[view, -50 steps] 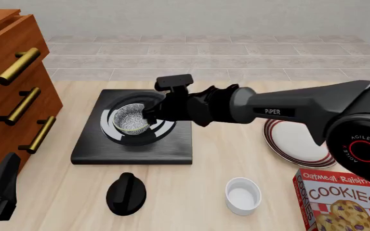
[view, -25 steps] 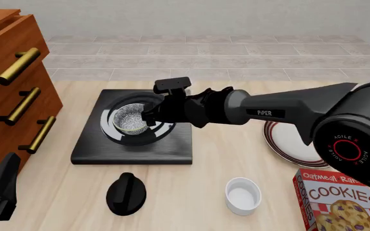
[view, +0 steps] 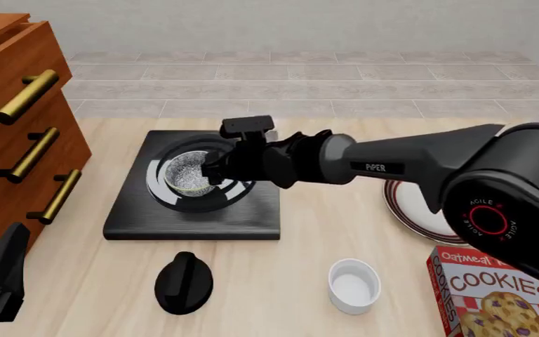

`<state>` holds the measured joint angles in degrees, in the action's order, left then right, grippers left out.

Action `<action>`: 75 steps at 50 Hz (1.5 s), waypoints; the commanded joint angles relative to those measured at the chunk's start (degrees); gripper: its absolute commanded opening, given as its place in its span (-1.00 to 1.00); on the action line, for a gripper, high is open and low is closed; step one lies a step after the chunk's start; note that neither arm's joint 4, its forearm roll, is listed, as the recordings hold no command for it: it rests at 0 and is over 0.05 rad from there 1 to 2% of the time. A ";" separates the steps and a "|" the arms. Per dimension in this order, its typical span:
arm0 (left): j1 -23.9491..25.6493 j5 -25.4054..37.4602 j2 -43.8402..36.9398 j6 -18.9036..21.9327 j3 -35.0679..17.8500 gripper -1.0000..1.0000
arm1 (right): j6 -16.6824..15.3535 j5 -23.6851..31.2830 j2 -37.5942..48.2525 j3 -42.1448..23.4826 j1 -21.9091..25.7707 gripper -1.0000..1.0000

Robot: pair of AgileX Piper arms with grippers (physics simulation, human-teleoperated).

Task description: Pick the akita bowl on the stove and place it on the plate.

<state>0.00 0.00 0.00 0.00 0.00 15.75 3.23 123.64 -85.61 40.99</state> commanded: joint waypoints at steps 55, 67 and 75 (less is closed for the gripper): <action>0.00 0.00 0.00 0.00 0.00 1.00 | -3.12 1.17 -15.10 10.25 -2.23 -1.00; 0.00 0.00 0.00 0.00 0.00 1.00 | -2.80 -0.42 -20.72 16.29 -2.94 -1.00; 0.00 0.00 0.00 0.00 0.00 1.00 | -3.16 -1.28 -23.52 19.90 -3.39 -1.00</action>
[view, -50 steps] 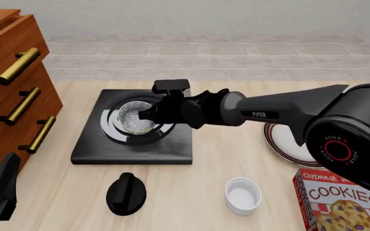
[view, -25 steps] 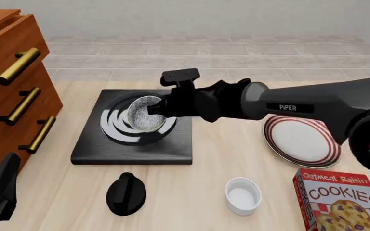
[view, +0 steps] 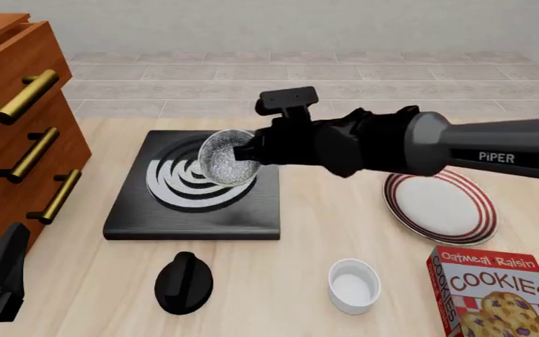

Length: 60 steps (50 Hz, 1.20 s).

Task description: Pick the akita bowl on the stove and place it on the plate.

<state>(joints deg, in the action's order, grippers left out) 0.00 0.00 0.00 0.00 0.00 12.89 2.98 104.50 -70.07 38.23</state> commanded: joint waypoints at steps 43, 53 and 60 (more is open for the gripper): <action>0.00 0.00 0.00 0.00 0.00 1.00 | -1.33 -5.01 -11.66 14.02 -11.06 -1.00; 0.00 0.00 0.00 0.00 0.00 1.00 | -1.83 -4.70 -12.71 14.50 -14.03 -1.00; 0.00 0.00 0.00 0.00 0.00 1.00 | -2.38 -5.20 -12.58 15.16 -16.62 -1.00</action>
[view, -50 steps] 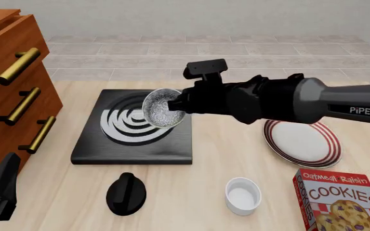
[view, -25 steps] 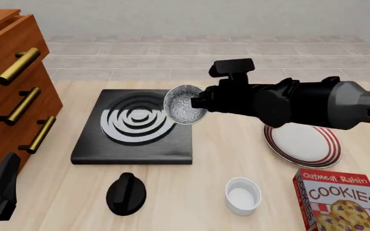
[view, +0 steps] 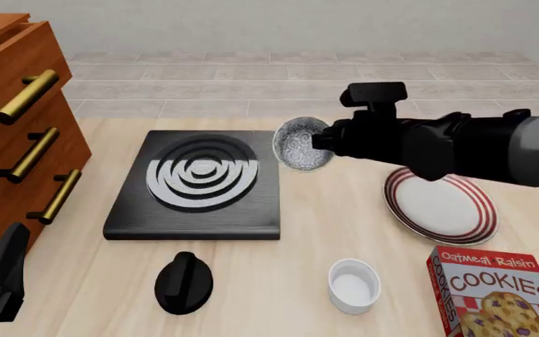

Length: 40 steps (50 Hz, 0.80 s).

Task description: Pick the akita bowl on the stove and place it on the plate.

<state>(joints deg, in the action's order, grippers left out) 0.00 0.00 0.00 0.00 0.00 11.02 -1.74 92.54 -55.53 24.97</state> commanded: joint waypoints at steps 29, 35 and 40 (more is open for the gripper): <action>0.00 0.00 0.00 0.00 0.00 1.00 | -0.77 -5.04 -2.84 6.20 -13.80 -1.00; 0.00 0.00 0.00 0.00 0.00 1.00 | -0.98 -6.12 -2.51 7.15 -15.61 -1.00; 0.00 0.00 0.00 0.00 0.00 1.00 | -0.91 -6.87 -2.44 7.77 -16.71 -1.00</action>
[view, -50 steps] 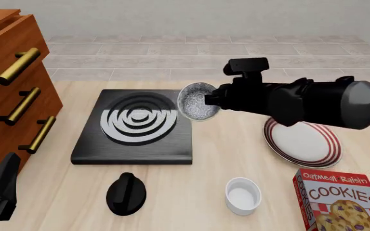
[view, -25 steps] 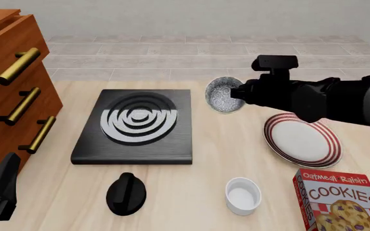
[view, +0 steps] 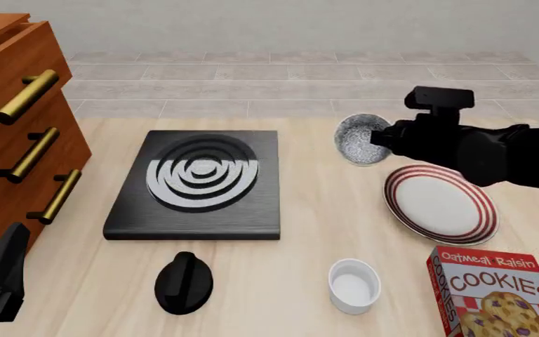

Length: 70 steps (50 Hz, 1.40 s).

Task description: Pick the akita bowl on the stove and place it on the plate.

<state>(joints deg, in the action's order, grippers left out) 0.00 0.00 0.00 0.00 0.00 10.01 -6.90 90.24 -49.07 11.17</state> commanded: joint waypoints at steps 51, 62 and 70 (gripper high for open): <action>0.00 0.00 0.00 0.00 0.00 1.00 | 1.35 -12.84 1.68 12.48 -16.30 -1.00; 0.00 0.00 0.00 0.00 0.00 1.00 | 1.02 -14.32 2.78 13.00 -18.30 -1.00; 0.00 0.00 0.00 0.00 0.00 1.00 | 1.49 -16.01 4.42 13.15 -19.48 -1.00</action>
<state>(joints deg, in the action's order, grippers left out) 0.00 0.00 0.00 0.00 0.00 10.98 -20.86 93.31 -36.26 -6.69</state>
